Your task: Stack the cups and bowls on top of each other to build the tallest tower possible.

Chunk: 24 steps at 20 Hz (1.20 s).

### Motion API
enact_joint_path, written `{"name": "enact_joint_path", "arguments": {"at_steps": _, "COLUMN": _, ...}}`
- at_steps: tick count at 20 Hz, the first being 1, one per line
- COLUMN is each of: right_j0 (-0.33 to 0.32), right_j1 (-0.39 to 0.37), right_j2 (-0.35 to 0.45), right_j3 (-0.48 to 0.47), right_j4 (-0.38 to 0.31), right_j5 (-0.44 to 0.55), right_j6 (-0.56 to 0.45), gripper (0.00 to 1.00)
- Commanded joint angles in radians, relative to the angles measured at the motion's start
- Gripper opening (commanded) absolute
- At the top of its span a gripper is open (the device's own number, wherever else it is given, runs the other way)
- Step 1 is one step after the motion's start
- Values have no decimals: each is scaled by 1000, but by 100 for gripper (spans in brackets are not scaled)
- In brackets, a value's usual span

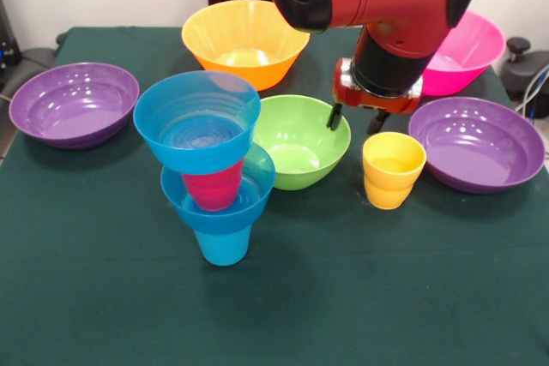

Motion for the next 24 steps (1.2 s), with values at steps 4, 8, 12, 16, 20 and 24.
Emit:
{"name": "enact_joint_path", "arguments": {"at_steps": 4, "right_j0": 9, "right_j1": 92, "right_j2": 21, "right_j3": 15, "right_j4": -118, "right_j5": -126, "right_j6": -167, "gripper": 100}}
{"name": "enact_joint_path", "arguments": {"at_steps": 8, "right_j0": 6, "right_j1": 95, "right_j2": 22, "right_j3": 16, "right_j4": -121, "right_j5": -134, "right_j6": -165, "gripper": 100}}
{"name": "enact_joint_path", "arguments": {"at_steps": 12, "right_j0": 2, "right_j1": 88, "right_j2": 22, "right_j3": 27, "right_j4": -120, "right_j5": -135, "right_j6": -165, "gripper": 100}}
{"name": "enact_joint_path", "arguments": {"at_steps": 16, "right_j0": -5, "right_j1": 77, "right_j2": 18, "right_j3": 56, "right_j4": -121, "right_j5": -148, "right_j6": -157, "gripper": 100}}
{"name": "enact_joint_path", "arguments": {"at_steps": 20, "right_j0": -2, "right_j1": 75, "right_j2": 18, "right_j3": 52, "right_j4": -120, "right_j5": -137, "right_j6": -160, "gripper": 100}}
{"name": "enact_joint_path", "arguments": {"at_steps": 24, "right_j0": 0, "right_j1": 78, "right_j2": 19, "right_j3": 40, "right_j4": -113, "right_j5": -119, "right_j6": -159, "gripper": 100}}
